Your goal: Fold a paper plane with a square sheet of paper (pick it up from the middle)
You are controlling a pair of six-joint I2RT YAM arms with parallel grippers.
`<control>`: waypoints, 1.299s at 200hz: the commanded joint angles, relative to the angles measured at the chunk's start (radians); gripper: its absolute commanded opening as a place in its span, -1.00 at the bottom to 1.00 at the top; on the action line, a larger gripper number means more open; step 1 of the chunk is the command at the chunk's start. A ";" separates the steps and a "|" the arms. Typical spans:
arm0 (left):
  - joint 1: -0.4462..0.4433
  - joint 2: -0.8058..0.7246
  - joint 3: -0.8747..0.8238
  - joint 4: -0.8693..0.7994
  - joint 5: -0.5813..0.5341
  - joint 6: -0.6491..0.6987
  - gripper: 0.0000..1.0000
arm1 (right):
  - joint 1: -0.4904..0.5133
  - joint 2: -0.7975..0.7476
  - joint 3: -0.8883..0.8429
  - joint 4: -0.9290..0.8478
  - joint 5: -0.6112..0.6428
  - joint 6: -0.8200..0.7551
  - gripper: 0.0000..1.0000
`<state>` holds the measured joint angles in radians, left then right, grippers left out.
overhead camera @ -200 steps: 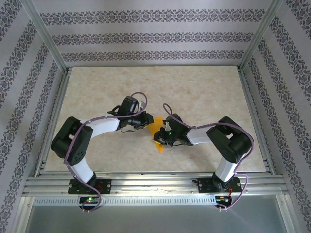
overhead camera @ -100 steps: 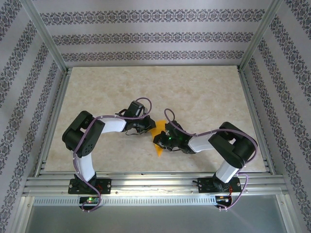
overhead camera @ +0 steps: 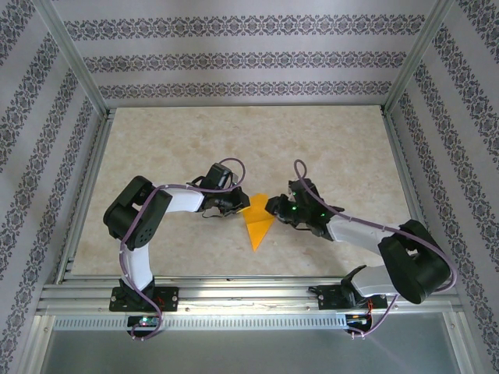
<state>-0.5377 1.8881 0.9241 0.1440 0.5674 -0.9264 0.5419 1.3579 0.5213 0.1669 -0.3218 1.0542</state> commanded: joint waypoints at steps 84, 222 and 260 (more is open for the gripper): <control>-0.005 0.049 0.010 -0.032 0.030 0.087 -0.78 | -0.088 0.059 -0.008 -0.093 -0.164 -0.041 -0.43; -0.004 0.065 0.062 -0.083 0.047 0.113 -0.79 | -0.106 0.128 0.013 0.029 -0.227 -0.035 -0.47; -0.004 0.082 0.081 -0.095 0.065 0.143 -0.79 | -0.126 0.142 0.038 0.023 -0.279 -0.096 -0.47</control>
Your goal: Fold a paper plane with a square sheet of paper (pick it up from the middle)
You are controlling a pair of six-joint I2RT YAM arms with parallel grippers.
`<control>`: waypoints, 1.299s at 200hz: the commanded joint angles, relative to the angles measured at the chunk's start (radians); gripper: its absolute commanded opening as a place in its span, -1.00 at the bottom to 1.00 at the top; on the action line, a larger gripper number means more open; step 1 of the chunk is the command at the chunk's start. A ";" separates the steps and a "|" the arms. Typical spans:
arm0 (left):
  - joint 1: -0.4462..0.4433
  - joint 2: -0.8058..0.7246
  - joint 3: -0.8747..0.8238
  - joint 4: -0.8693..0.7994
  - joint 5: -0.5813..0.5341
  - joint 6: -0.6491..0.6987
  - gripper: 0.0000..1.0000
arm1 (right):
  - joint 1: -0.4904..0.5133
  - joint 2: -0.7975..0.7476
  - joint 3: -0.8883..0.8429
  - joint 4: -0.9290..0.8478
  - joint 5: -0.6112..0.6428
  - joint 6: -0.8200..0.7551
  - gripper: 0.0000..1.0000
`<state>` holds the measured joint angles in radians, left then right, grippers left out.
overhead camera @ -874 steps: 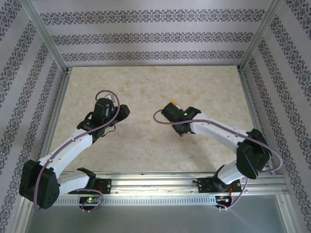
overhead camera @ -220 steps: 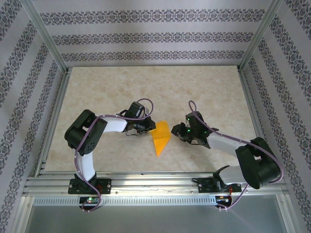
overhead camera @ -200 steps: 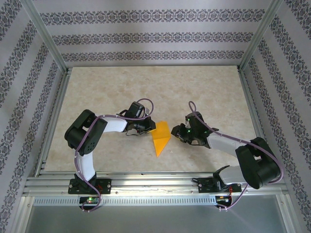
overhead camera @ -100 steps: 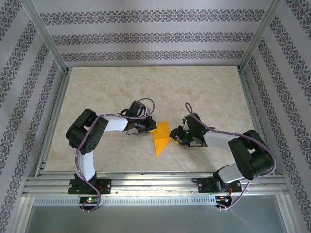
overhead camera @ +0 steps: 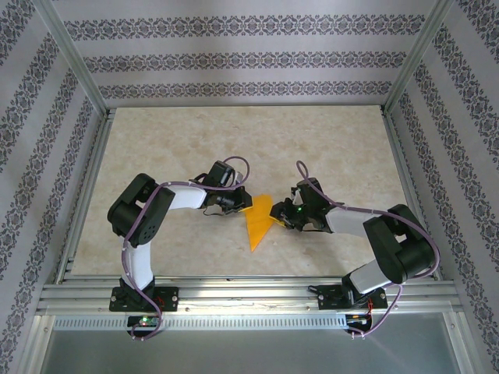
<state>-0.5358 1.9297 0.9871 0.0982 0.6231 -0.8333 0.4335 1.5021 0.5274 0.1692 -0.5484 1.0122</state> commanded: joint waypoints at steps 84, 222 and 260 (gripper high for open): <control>-0.006 0.084 0.101 -0.149 0.067 0.216 -0.79 | -0.094 0.140 0.120 -0.023 -0.290 -0.236 -0.62; -0.115 -0.282 -0.006 -0.207 -0.294 0.366 -0.30 | -0.085 0.026 0.000 0.189 -0.059 0.151 -1.00; -0.261 -0.330 -0.064 -0.219 -0.428 0.478 -0.23 | -0.071 0.029 -0.004 0.227 -0.020 0.224 -1.00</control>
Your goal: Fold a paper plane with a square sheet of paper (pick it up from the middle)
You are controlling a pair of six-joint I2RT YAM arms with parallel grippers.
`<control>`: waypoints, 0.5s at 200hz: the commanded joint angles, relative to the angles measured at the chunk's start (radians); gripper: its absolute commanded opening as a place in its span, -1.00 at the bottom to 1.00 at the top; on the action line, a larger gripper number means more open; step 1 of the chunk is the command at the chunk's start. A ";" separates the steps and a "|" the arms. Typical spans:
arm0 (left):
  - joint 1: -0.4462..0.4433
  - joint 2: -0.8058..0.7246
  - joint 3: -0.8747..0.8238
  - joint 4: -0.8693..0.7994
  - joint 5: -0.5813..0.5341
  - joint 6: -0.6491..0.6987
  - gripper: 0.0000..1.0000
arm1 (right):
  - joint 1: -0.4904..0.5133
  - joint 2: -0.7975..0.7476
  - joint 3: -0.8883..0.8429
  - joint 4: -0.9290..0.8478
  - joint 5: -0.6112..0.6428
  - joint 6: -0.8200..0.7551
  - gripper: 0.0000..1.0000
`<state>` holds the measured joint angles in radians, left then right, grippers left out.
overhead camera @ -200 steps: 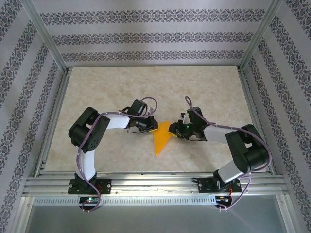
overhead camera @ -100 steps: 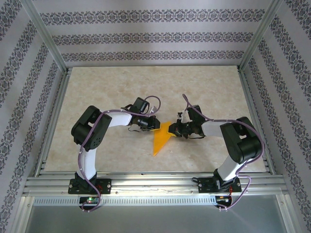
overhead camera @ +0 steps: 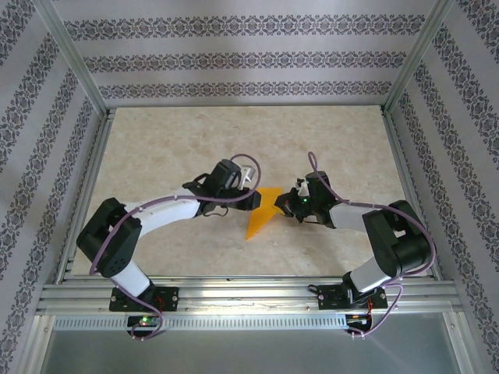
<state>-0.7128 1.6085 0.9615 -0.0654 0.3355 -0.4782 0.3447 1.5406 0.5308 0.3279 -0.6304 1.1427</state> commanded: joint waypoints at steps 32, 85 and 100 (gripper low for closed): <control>-0.210 0.051 0.001 -0.115 -0.305 0.206 -0.18 | 0.034 -0.010 -0.009 0.094 0.073 0.119 -1.00; -0.265 0.159 0.076 -0.152 -0.441 0.224 -0.04 | 0.041 0.000 -0.006 0.115 0.060 0.134 -1.00; -0.271 0.176 0.088 -0.162 -0.478 0.229 -0.05 | 0.042 0.005 -0.006 0.118 0.059 0.134 -1.00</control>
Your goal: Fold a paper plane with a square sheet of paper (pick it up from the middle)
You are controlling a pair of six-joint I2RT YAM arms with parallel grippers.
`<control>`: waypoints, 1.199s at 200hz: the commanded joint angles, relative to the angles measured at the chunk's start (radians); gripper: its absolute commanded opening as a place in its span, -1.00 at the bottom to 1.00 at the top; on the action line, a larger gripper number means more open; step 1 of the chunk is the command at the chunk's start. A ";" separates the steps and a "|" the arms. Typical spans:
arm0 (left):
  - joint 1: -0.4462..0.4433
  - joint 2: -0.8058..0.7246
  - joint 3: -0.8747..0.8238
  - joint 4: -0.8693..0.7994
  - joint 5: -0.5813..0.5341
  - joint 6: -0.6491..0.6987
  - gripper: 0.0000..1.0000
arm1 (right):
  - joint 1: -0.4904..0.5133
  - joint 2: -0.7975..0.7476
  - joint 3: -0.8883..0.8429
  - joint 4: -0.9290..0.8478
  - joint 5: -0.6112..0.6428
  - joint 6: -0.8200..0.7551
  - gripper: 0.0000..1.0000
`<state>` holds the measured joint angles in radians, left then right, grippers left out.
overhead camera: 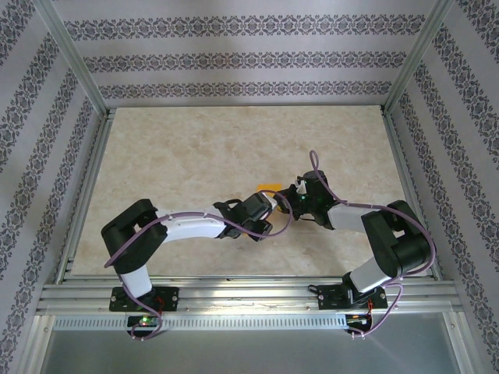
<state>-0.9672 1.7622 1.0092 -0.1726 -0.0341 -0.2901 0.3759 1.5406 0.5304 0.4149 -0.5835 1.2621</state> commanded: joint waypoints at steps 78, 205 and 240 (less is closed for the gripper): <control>-0.039 0.039 0.051 -0.077 -0.201 0.060 -0.22 | 0.011 0.014 -0.004 0.045 0.005 0.024 -1.00; -0.041 0.042 0.042 -0.082 -0.237 0.065 -0.52 | 0.006 0.011 -0.013 0.058 -0.002 0.028 -1.00; -0.041 0.039 0.037 -0.079 -0.243 0.062 -0.62 | 0.004 0.007 -0.015 0.057 -0.002 0.027 -1.00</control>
<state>-0.9951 1.7893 1.0386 -0.2214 -0.2451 -0.2386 0.3759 1.5455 0.5297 0.4511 -0.5838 1.2850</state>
